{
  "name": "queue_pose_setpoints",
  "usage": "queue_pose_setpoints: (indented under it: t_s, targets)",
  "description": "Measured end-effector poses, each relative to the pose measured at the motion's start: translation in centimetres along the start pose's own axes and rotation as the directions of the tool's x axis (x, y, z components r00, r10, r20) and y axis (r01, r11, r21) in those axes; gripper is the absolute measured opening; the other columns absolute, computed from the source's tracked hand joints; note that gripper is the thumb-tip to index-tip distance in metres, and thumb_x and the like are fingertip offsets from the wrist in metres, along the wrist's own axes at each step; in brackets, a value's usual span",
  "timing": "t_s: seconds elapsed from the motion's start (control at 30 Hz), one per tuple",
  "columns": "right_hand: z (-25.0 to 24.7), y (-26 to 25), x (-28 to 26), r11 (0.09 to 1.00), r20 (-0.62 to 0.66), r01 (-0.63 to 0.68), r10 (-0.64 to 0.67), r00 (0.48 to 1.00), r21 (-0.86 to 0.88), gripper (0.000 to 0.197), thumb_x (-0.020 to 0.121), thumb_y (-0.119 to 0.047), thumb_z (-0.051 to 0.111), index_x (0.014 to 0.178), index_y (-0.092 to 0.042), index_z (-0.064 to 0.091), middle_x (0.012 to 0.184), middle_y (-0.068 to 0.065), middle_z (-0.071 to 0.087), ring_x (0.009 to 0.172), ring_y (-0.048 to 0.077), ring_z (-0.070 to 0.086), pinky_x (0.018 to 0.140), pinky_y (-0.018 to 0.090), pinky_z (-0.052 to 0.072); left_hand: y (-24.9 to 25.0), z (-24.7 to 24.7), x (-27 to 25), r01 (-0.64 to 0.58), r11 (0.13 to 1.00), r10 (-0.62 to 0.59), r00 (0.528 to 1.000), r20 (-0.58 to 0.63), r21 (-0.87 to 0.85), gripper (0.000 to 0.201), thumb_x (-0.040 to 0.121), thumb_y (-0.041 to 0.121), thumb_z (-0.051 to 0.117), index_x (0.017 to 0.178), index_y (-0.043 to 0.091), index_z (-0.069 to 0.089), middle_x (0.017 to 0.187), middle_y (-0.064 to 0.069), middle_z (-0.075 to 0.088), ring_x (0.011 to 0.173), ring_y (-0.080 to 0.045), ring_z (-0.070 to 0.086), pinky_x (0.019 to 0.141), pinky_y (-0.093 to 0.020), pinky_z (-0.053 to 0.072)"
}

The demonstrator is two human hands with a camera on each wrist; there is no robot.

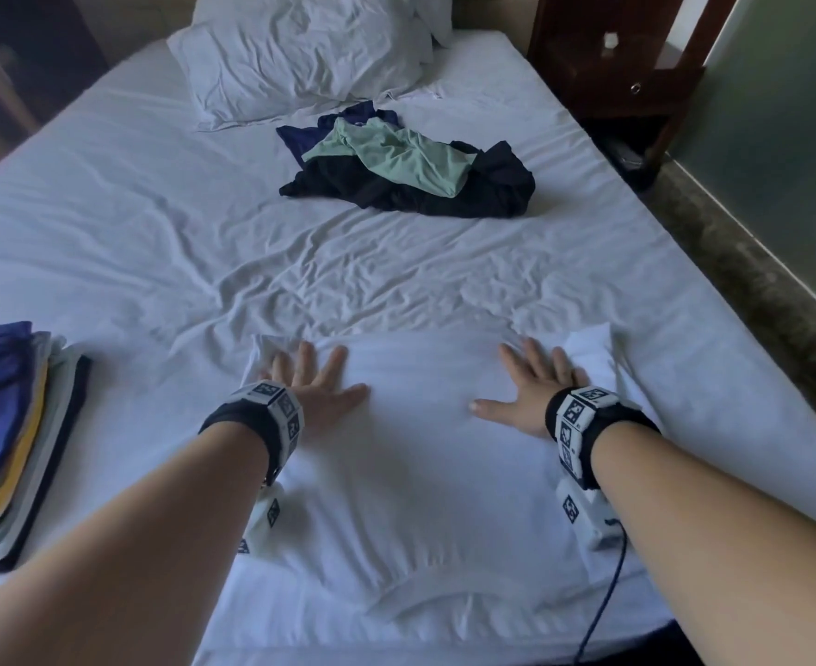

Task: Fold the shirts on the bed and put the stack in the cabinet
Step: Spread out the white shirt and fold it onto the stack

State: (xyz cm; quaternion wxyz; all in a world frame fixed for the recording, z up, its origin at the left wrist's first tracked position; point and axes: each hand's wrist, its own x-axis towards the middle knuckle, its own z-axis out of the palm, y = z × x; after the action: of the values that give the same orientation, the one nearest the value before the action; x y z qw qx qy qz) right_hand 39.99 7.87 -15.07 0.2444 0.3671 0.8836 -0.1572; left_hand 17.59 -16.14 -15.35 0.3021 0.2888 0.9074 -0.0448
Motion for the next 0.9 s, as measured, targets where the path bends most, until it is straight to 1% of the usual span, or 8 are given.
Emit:
queue_pose_setpoints:
  t_s: [0.17,0.23,0.3,0.4,0.47,0.57,0.77,0.9]
  targets:
    - [-0.4,0.1,0.3,1.0,-0.013,0.021,-0.021,1.0,0.013,0.123,0.058,-0.105,0.034,0.155,-0.048,-0.015,0.163,-0.011,-0.031,0.151,0.031,-0.025,0.121,0.051,-0.007,0.2,-0.3,-0.2,-0.008,0.999,0.009,1.0,0.004,-0.033,0.092,0.067,0.102,0.009,0.147,0.065,-0.019,0.159,0.014,-0.037,0.147,-0.032,-0.035,0.121,-0.058,-0.017]
    - [-0.9,0.8,-0.6,0.981,-0.148,0.083,-0.058,0.987,0.173,0.105,0.075,-0.085,0.055,0.16,-0.044,0.009,0.169,-0.005,-0.006,0.156,0.028,-0.006,0.124,0.045,0.004,0.3,-0.8,-0.9,-0.033,0.993,0.022,0.995,-0.099,-0.114,0.085,0.081,0.092,0.022,0.154,0.059,-0.005,0.167,0.011,-0.022,0.155,-0.032,-0.02,0.124,-0.057,-0.007]
    - [-1.9,2.3,-2.1,0.899,-0.367,0.122,0.046,0.929,0.421,0.069,0.088,-0.052,0.066,0.151,-0.031,0.045,0.159,0.007,0.037,0.147,0.028,0.03,0.118,0.038,0.029,1.0,-1.7,-2.7,-0.101,0.947,0.012,0.959,-0.282,-0.304,0.075,0.095,0.073,0.039,0.16,0.044,0.016,0.171,0.002,0.01,0.157,-0.032,0.01,0.125,-0.053,0.013]
    - [-2.3,6.3,-5.2,0.795,-0.41,-0.087,0.4,0.82,0.601,0.042,0.089,-0.04,0.058,0.127,-0.023,0.063,0.128,0.014,0.061,0.12,0.038,0.049,0.094,0.041,0.047,3.3,-1.7,-5.7,-0.279,0.674,-0.07,0.898,-0.434,-0.684,0.063,0.098,0.06,0.051,0.154,0.034,0.04,0.158,0.002,0.042,0.145,-0.025,0.041,0.119,-0.047,0.034]
    - [-1.2,9.0,-7.3,0.726,-0.248,-0.265,0.516,0.82,0.634,0.048,0.082,-0.047,0.058,0.118,-0.015,0.062,0.117,0.018,0.063,0.104,0.039,0.058,0.086,0.041,0.051,6.0,-0.7,-7.6,-0.356,0.356,-0.079,0.91,-0.407,-0.864,0.058,0.097,0.054,0.057,0.149,0.03,0.048,0.153,0.004,0.047,0.144,-0.022,0.043,0.119,-0.046,0.035]
    - [1.0,11.4,-10.0,0.658,-0.094,-0.289,0.483,0.871,0.695,0.053,0.081,-0.049,0.064,0.113,-0.006,0.062,0.104,0.015,0.068,0.086,0.033,0.065,0.074,0.035,0.055,11.4,2.2,-10.2,-0.307,-0.106,-0.019,0.952,-0.307,-0.946,0.06,0.102,0.044,0.057,0.154,0.02,0.041,0.157,0.0,0.042,0.147,-0.021,0.038,0.122,-0.042,0.032]
    - [2.7,13.5,-11.5,0.618,0.008,-0.229,0.339,0.941,0.752,0.071,0.083,-0.051,0.076,0.131,-0.002,0.056,0.118,0.014,0.063,0.105,0.032,0.063,0.09,0.037,0.053,17.4,8.4,-10.2,-0.146,-0.311,0.043,0.985,-0.167,-0.939,0.069,0.103,0.046,0.052,0.161,0.015,0.028,0.167,0.004,0.026,0.152,-0.012,0.026,0.121,-0.025,0.022]
    - [3.0,14.3,-10.9,0.623,0.023,-0.213,0.298,0.954,0.752,0.052,0.08,-0.044,0.082,0.1,-0.001,0.061,0.083,0.007,0.06,0.078,0.025,0.061,0.072,0.032,0.051,17.4,9.1,-9.3,-0.125,-0.285,0.047,0.988,-0.145,-0.95,0.078,0.099,0.059,0.052,0.161,0.019,0.027,0.163,0.013,0.028,0.151,-0.006,0.026,0.122,-0.024,0.018]
